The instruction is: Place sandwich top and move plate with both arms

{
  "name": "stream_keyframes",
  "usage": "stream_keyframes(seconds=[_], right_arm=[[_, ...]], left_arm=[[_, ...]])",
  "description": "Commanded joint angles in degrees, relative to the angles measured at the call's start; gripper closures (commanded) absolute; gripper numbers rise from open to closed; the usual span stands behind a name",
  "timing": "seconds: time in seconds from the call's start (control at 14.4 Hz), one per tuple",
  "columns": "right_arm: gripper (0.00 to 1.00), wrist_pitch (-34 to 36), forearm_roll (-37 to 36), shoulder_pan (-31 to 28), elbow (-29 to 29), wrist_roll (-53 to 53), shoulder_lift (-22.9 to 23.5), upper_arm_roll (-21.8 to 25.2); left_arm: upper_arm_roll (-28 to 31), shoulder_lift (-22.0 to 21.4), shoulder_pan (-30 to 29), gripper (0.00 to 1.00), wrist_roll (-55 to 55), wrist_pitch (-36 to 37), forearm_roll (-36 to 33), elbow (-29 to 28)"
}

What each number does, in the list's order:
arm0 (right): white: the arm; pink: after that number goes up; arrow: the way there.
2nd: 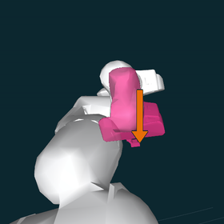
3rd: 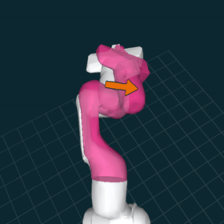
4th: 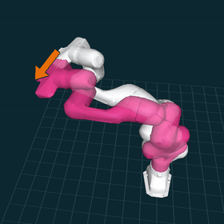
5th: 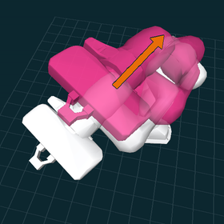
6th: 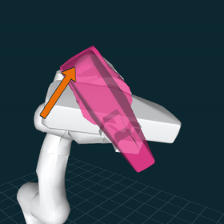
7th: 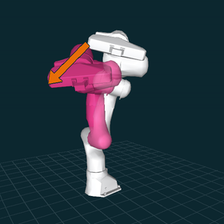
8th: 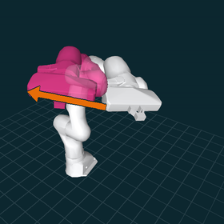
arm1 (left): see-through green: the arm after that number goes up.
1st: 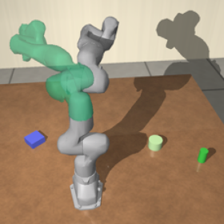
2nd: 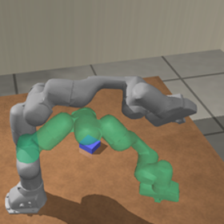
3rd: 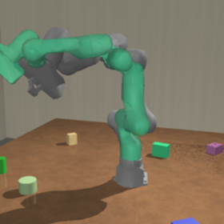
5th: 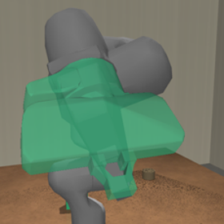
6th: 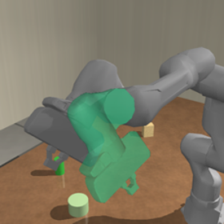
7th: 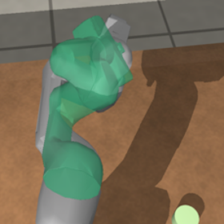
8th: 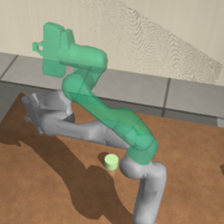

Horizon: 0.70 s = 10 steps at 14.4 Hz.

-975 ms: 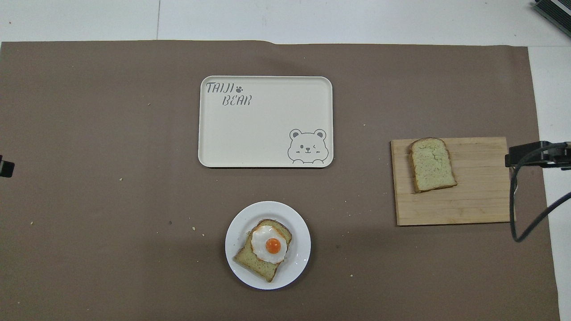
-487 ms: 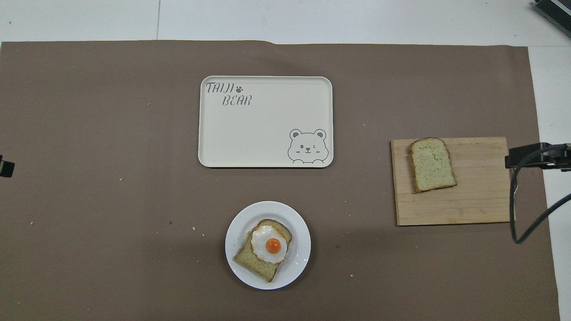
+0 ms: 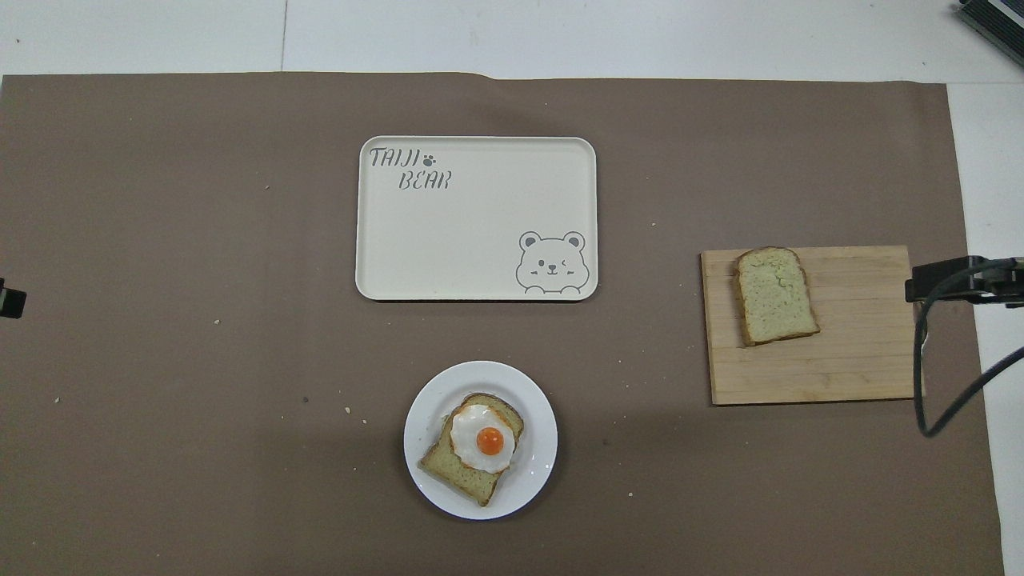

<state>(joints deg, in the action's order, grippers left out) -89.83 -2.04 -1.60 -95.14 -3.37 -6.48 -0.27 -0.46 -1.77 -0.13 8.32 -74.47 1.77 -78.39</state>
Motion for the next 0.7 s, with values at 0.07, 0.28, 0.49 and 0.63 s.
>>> stream_keyframes(seconds=[0.07, 0.28, 0.49, 0.63], right_arm=[[0.0, 0.3, -0.3, -0.2, -1.7, 0.3, -1.6, -0.2], [0.0, 0.2, -0.3, -0.6, -2.2, 2.4, -1.8, 0.1], [0.0, 0.2, -0.3, -0.8, -2.3, 2.9, -1.9, 0.1], [0.0, 0.1, -0.3, -0.8, -2.2, 2.9, -1.9, 0.1]], left_arm=[[-0.2, -1.6, -0.5, 0.0, -0.2, 0.0, 0.2, -1.9], [-0.2, -1.6, -0.4, 0.0, -0.2, 0.0, 0.2, -1.8], [-0.2, -1.6, -0.4, 0.0, -0.2, 0.0, 0.2, -1.9], [-0.2, -1.6, -0.5, 0.0, -0.2, 0.0, 0.2, -1.9]])
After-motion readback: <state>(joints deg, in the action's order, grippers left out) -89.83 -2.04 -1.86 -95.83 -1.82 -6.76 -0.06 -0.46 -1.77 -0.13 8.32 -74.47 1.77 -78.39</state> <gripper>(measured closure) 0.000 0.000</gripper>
